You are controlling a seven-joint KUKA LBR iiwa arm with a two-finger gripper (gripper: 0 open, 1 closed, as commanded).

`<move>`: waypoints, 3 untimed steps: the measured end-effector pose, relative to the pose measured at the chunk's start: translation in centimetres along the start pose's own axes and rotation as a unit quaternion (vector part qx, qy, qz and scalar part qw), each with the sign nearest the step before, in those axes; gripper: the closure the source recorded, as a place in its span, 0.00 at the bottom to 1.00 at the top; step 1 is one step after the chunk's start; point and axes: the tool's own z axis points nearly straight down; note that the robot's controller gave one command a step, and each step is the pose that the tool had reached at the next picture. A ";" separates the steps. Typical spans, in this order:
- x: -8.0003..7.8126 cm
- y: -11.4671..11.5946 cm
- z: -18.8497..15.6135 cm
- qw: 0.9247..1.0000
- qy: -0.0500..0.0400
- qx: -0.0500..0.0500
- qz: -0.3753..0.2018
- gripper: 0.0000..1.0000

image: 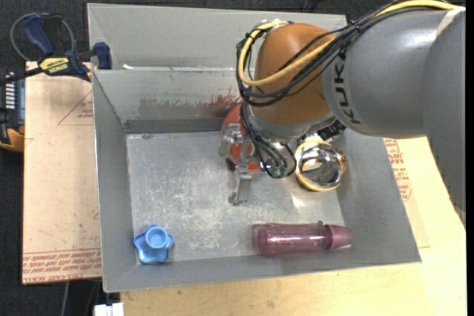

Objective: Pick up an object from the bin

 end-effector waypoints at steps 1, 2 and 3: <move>-0.7 -0.2 0.0 1.000 -0.001 0.000 -0.003 0.00; 0.1 0.6 -0.4 1.000 -0.001 0.001 -0.029 0.00; -0.7 -0.4 5.8 0.974 0.000 0.001 -0.225 0.00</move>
Offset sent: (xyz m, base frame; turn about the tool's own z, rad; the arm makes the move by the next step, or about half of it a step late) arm -0.0200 0.0257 0.0107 -0.1692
